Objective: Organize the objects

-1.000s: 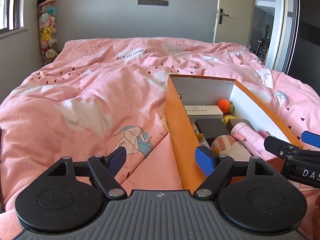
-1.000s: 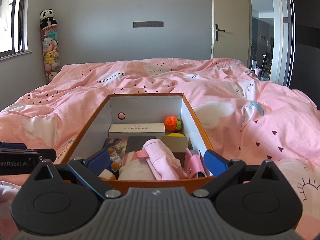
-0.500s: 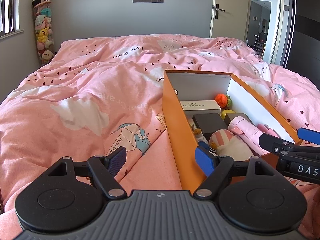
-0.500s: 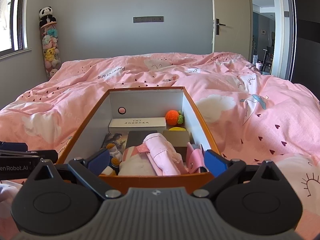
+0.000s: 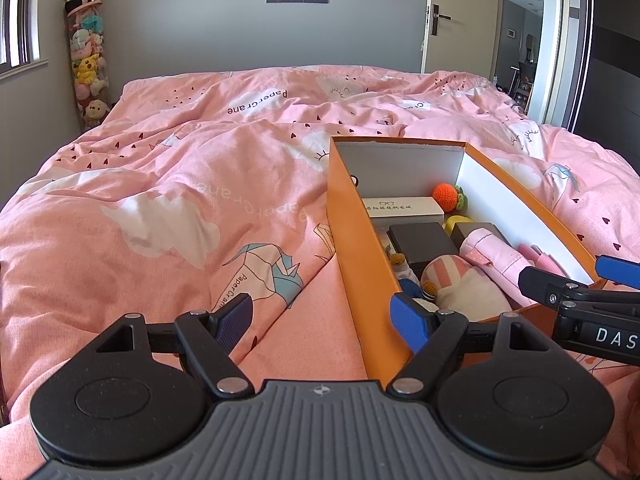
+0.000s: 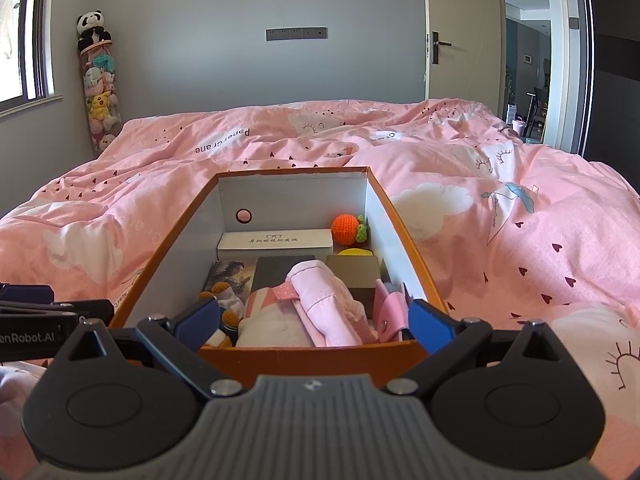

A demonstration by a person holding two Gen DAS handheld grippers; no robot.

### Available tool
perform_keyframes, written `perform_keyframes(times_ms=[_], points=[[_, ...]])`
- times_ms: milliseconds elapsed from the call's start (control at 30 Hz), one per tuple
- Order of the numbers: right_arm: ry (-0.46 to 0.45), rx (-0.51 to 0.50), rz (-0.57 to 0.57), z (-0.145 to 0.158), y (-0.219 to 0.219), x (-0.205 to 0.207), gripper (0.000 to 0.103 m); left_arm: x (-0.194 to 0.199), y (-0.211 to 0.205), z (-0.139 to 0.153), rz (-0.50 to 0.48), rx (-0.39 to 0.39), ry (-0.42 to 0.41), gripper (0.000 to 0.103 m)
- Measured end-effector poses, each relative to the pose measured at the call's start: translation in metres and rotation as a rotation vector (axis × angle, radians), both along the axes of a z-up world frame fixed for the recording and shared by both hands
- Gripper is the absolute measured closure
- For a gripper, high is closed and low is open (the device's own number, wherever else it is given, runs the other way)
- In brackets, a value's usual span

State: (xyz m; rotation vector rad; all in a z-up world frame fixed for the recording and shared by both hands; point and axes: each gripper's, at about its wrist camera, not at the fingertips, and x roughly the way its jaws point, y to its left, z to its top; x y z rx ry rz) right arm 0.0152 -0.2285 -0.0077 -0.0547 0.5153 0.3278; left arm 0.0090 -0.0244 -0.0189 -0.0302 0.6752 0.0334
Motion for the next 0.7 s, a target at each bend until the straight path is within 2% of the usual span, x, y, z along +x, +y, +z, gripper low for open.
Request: perform_keyframes(times_ms=[700], points=[[0.004, -0.004, 0.008, -0.0007, 0.0019, -0.0003, 0.003, 0.0005, 0.0018, -0.0003, 0.001, 0.001, 0.004, 0.011]])
